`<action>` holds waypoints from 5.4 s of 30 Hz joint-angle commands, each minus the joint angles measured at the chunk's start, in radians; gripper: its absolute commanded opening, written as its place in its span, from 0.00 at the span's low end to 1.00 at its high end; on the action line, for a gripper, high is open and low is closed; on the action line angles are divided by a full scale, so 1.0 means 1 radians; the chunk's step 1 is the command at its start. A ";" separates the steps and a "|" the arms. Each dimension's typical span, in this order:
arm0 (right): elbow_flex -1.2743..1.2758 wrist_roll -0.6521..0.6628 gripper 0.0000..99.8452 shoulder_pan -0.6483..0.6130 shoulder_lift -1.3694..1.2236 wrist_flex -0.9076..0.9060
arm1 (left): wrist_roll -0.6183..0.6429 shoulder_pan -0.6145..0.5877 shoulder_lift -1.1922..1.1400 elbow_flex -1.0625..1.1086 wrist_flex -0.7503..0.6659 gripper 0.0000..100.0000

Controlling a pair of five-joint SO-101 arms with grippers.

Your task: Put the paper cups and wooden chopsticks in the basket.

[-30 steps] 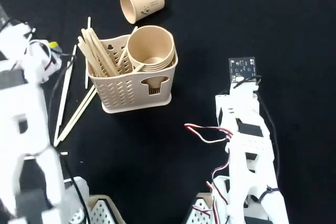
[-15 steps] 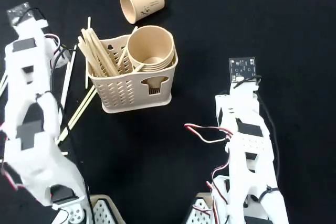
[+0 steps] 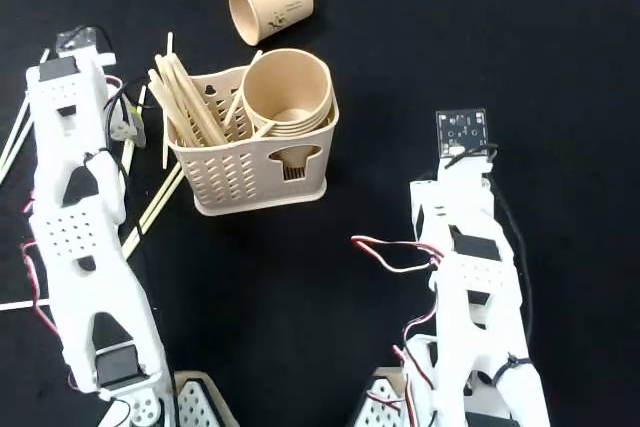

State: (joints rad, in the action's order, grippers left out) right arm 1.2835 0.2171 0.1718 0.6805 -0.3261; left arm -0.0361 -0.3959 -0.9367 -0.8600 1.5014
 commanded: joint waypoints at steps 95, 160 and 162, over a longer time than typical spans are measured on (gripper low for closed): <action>-0.008 0.008 0.01 -0.009 0.031 0.018 | 0.236 0.354 2.091 1.758 -1.112 0.10; -0.004 0.008 0.01 -0.011 0.030 0.018 | 0.106 -0.924 0.827 1.446 -0.689 0.15; -0.004 0.008 0.01 -0.011 0.030 0.018 | 0.106 -0.918 0.847 1.432 -0.681 0.09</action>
State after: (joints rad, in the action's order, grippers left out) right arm 1.2835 0.2171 0.1718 0.6805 -0.3261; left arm 0.0606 -1.3088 -0.0990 0.6299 0.8293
